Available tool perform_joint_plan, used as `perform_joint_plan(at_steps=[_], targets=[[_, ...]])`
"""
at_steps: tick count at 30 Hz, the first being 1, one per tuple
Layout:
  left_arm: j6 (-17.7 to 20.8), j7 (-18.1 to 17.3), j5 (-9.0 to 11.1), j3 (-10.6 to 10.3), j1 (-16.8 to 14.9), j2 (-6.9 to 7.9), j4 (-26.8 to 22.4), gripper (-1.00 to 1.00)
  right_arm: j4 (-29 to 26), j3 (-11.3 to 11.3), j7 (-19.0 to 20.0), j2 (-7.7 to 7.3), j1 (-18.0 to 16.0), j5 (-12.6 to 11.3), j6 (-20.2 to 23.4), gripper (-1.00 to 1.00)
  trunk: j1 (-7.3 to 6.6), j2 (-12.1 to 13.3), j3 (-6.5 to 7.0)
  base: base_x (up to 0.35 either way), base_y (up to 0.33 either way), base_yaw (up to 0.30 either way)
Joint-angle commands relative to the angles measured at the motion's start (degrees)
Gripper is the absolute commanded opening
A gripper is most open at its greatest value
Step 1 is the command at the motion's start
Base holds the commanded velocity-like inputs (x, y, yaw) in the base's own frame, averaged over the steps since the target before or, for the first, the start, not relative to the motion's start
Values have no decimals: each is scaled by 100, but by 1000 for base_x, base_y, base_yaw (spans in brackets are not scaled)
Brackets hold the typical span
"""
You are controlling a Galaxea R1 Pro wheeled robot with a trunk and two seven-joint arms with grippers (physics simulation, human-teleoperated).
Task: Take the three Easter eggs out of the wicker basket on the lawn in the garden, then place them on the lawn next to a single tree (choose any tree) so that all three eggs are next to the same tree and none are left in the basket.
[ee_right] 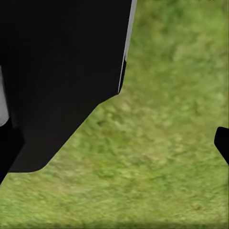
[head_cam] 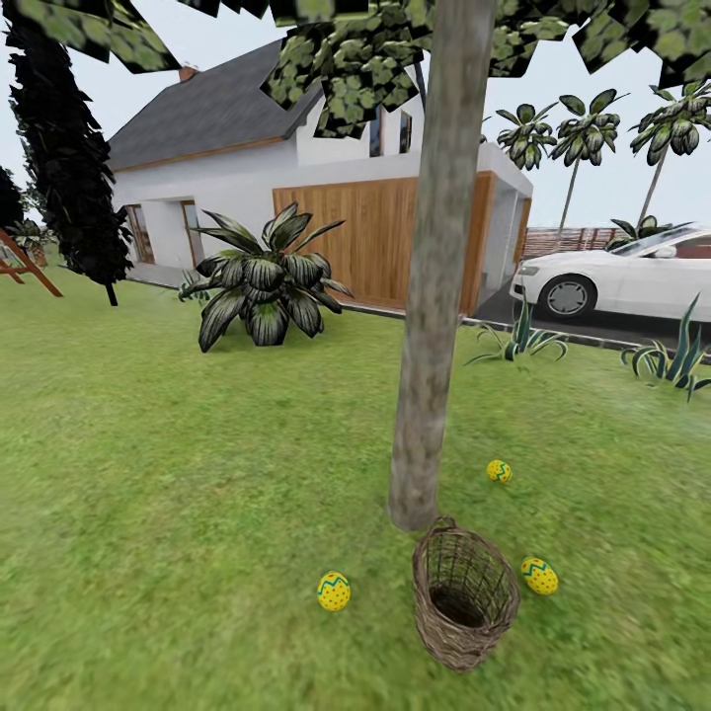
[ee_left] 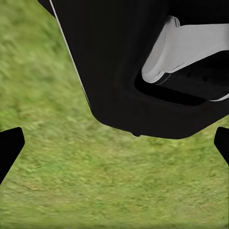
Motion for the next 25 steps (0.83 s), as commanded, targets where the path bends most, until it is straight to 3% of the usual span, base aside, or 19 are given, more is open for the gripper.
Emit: perform_joint_plan(at_steps=[1, 5, 9, 25], targets=[[25, -12, 59, 12, 2, -3, -7, 100, 8, 19, 16, 5, -8, 64, 13, 100, -20, 32, 10, 0, 0, 0], [29, -8, 41, -3, -1, 1, -8, 100, -6, 12, 19, 77, -8, 77, 1, 100, -54, 96, 38, 0, 0, 0], [30, -8, -35, 11, -1, 35, -10, 100, -112, 1, 13, -16, -8, 71, -16, 100, -54, 96, 38, 0, 0, 0], [30, -8, -19, 54, -2, 85, -26, 100, -132, -1, 13, -25, -8, 62, -17, 100, -54, 96, 38, 0, 0, 0]])
